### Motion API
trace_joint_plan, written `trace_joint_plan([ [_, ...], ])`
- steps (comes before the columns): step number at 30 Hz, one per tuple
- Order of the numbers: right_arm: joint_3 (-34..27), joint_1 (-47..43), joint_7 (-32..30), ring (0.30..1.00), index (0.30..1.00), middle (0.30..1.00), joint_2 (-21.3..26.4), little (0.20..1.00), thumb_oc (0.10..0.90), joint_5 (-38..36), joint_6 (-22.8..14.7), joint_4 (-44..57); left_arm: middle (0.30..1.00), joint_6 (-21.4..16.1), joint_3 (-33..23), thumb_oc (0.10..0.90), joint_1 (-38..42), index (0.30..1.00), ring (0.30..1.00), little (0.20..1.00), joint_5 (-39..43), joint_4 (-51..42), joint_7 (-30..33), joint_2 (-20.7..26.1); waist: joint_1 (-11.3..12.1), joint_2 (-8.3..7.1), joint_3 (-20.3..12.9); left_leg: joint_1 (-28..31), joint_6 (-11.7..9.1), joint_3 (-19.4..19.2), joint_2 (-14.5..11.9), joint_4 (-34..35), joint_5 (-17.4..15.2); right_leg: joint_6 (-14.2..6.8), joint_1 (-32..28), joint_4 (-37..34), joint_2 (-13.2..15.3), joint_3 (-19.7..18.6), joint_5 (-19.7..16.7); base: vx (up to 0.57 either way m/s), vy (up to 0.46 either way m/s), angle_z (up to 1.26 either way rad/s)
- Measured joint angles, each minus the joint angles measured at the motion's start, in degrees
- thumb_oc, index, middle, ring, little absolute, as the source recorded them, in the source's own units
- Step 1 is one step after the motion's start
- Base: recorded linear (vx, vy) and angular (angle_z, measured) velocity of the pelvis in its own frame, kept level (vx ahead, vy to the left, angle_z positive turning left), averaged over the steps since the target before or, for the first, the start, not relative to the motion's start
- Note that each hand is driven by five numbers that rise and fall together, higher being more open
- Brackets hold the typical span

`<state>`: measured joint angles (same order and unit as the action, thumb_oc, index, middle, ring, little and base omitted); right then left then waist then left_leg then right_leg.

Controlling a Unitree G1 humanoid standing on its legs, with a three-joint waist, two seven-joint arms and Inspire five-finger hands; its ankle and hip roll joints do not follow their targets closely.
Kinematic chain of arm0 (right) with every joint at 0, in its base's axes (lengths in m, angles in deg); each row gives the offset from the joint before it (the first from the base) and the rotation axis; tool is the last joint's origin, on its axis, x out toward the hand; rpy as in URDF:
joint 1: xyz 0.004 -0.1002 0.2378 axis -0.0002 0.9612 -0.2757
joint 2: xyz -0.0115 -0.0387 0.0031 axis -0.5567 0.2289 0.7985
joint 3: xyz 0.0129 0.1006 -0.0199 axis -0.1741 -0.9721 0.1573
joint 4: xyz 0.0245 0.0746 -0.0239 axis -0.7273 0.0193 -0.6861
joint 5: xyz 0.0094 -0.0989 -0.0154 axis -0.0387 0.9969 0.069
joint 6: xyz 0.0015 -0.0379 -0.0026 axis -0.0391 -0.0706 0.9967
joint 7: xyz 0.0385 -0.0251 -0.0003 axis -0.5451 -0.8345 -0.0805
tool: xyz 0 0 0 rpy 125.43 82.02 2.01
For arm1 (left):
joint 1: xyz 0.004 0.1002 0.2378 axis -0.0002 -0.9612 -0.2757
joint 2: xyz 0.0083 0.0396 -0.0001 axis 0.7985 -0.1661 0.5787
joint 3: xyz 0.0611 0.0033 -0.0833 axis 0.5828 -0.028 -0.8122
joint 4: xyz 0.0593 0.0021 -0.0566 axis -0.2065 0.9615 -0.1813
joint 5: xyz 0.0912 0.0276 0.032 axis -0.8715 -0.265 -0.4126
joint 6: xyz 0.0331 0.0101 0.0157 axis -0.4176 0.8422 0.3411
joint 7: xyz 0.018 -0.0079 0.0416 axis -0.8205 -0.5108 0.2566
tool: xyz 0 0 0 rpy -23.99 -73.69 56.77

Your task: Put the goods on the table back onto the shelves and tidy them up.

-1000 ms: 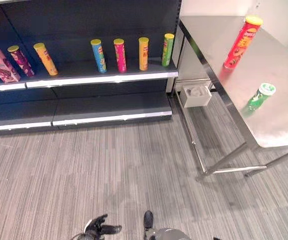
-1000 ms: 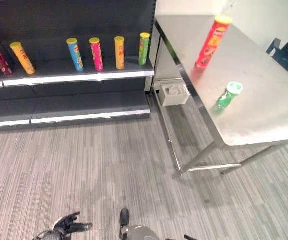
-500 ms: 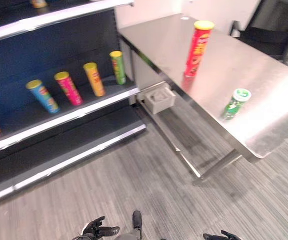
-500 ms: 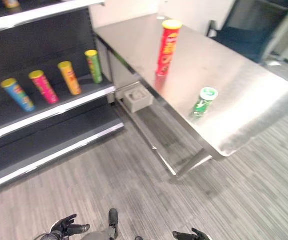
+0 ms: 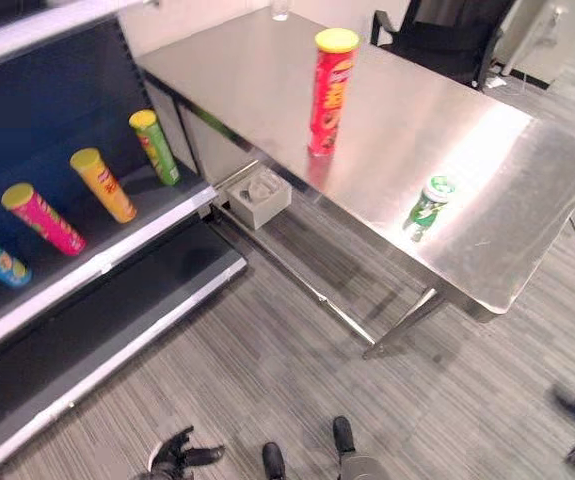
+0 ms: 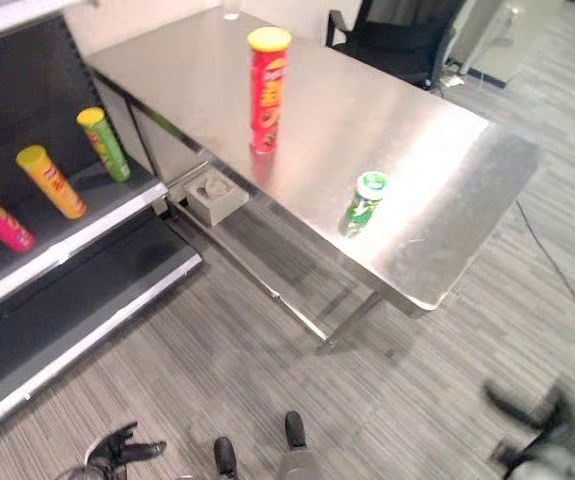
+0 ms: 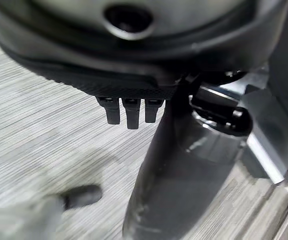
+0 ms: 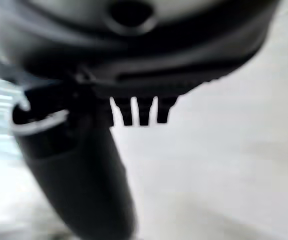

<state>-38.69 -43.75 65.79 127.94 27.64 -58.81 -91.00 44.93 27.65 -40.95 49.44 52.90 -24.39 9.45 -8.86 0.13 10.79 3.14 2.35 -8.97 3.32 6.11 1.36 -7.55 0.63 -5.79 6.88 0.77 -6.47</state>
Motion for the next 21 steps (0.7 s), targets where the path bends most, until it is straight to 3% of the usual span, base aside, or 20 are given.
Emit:
trace_joint_plan([
  [2,-0.16,-3.57,0.06,0.9,0.9,0.9,6.71,0.9,0.8,-0.22,-0.62,4.22,0.9,-0.08,0.13,0.8,-0.49,0.9,0.9,0.9,-0.41,-0.64,-0.19,-0.48,0.43,0.02,-1.1,0.33,-0.74,0.19,-1.54,-0.05,-0.01,1.0,-0.13,0.43,-1.56,0.5,0.57,0.05,-0.039,0.08],
  [3,-0.55,-6.09,0.98,0.9,0.9,0.9,8.77,0.9,0.8,-0.25,-3.82,6.24,0.9,-0.22,0.27,0.8,-0.01,0.9,0.9,0.9,-0.44,-0.84,-0.18,-0.41,1.04,-0.17,-1.57,0.23,-1.46,0.25,-2.4,-0.17,0.5,1.05,0.01,0.41,-2.31,0.59,0.59,0.1,-0.043,0.02],
  [5,-0.73,-11.11,4.74,0.9,0.9,0.9,8.92,0.9,0.8,-3.79,-6.48,16.46,0.9,-0.28,0.43,0.8,-0.14,0.9,0.9,0.9,-0.56,-2.4,-1.28,-0.39,2.42,-0.96,-1.65,0.86,-2.3,0.74,-4.05,-0.07,0.82,1.25,-0.96,0.41,-3.87,1.0,0.73,0.11,-0.037,0.18],
  [6,3.09,-15.88,8.72,0.9,0.9,0.9,9.03,0.9,0.8,-7.32,-9.76,19.74,0.9,-0.42,1.77,0.8,-0.2,0.9,0.9,0.9,-0.6,-2.37,-2.19,-0.35,2.66,-1.56,-2.36,1.42,-2.82,1.88,-4.63,-0.17,1.12,1.41,-1.98,0.41,-4.42,2.19,0.92,0.08,-0.034,0.41],
  [8,5.42,-16.39,12.73,0.9,0.9,0.9,9.47,0.9,0.8,-9.29,-11.67,19.9,0.9,-0.55,1.95,0.8,-0.06,0.9,0.9,0.9,-0.58,-2.6,-2.81,-0.34,4.2,-2.76,-3.11,1.22,-3.57,2.54,-4.68,-0.08,0.51,2.88,-2.42,0.39,-4.5,2.62,2.17,0.07,-0.016,0.41],
  [9,7.52,-16.01,15.54,0.9,0.9,0.9,9.5,0.9,0.8,-11.15,-11.25,18.53,0.9,-0.56,1.99,0.8,-0.94,0.9,0.9,0.9,-0.53,-2.34,-2.85,-0.24,5.11,-3.63,-3.68,1.0,-3.57,3.2,-4.62,-0.11,0.52,2.89,-2.56,0.38,-4.39,3.48,2.29,0.06,-0.015,0.27],
  [13,10.16,-14.17,20.19,0.9,0.9,0.9,10.16,0.9,0.8,-13.37,-9.75,14.87,0.9,-0.57,1.54,0.8,-1.81,0.9,0.9,0.9,-0.23,-2.28,-3.62,0.81,5.18,-4.03,-4.03,0.14,-3.56,3.4,-4.26,-0.18,0.53,2.7,-1.93,0.37,-3.95,3.7,2.46,0.01,-0.014,0.1],
  [14,11.0,-12.19,22.0,0.9,0.9,0.9,11.15,0.9,0.8,-13.88,-7.96,13.42,0.9,-0.57,1.52,0.8,-2.09,0.9,0.9,0.9,-0.28,-2.28,-3.68,1.26,5.16,-3.99,-4.05,0.15,-3.55,3.42,-4.1,-0.19,0.53,2.7,-1.93,0.37,-3.75,3.73,2.46,0.0,0.0,0.0],
  [15,11.42,-9.24,23.39,0.9,0.9,0.9,10.82,0.9,0.8,-14.6,-5.45,12.18,0.9,-0.57,1.5,0.8,-2.9,0.9,0.9,0.9,-0.27,-2.27,-3.68,1.8,4.98,-3.64,-3.97,0.02,-3.55,3.4,-3.99,-0.19,0.54,2.64,-1.81,0.37,-3.59,3.74,2.51,0.0,-0.032,0.0],
  [19,10.66,-3.21,24.64,0.9,0.9,0.9,6.58,0.9,0.8,-17.87,-3.56,11.44,0.9,-0.56,0.95,0.8,-4.3,0.9,0.9,0.9,-0.23,-2.32,-3.79,1.75,4.58,-2.52,-3.97,-0.47,-3.55,3.89,-3.98,-0.19,0.54,2.51,-1.41,0.36,-3.56,4.17,2.66,0.01,-0.015,0.02],
  [21,10.53,-0.46,25.42,0.9,0.9,0.9,5.64,0.9,0.8,-17.98,-2.33,10.71,0.9,-0.54,0.93,0.8,-4.75,0.9,0.9,0.9,-0.21,-2.45,-3.92,1.17,3.92,-1.14,-3.96,-0.62,-3.56,4.22,-3.97,-0.15,0.54,2.47,-1.38,0.36,-3.53,4.52,2.72,0.0,-0.03,0.08],
])
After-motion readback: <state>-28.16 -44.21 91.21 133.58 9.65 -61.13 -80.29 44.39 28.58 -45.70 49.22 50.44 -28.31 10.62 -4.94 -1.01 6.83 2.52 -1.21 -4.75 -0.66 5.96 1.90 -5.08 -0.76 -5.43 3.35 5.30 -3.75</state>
